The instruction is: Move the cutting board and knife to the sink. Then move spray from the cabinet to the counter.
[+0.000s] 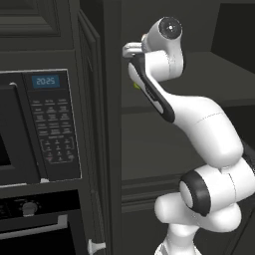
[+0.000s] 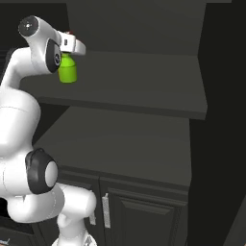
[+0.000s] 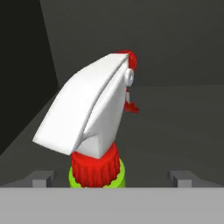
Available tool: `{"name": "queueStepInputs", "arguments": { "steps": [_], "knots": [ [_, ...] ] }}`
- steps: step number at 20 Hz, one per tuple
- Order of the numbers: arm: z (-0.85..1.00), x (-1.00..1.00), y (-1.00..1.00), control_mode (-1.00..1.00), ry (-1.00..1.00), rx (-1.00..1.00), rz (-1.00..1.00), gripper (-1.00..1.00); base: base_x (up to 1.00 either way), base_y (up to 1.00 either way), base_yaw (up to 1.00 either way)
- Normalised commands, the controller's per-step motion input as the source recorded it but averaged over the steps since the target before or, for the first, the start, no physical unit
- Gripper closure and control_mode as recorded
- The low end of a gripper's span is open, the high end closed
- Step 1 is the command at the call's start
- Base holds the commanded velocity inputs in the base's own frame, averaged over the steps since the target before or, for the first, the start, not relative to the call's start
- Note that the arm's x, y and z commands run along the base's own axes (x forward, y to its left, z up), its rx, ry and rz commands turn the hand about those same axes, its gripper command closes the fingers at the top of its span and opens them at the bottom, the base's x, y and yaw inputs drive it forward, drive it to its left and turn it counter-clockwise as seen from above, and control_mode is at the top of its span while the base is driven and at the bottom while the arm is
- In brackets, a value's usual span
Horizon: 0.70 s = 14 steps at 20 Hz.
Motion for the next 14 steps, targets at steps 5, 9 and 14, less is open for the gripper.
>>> {"name": "queueStepInputs", "arguments": {
  "steps": [5, 9, 14],
  "knots": [
    [0.0, 0.22, 0.0, -1.0, 0.0, 0.0, 0.0, 1.0, 0.0, 0.0, 0.0],
    [0.0, 0.0, 0.0, -1.0, 0.0, 0.0, 0.0, 1.0, 0.0, 0.0, 0.0],
    [0.0, 0.0, 0.0, -1.0, 0.0, 0.0, 0.0, 1.0, 0.0, 0.0, 0.0]
  ]
}}
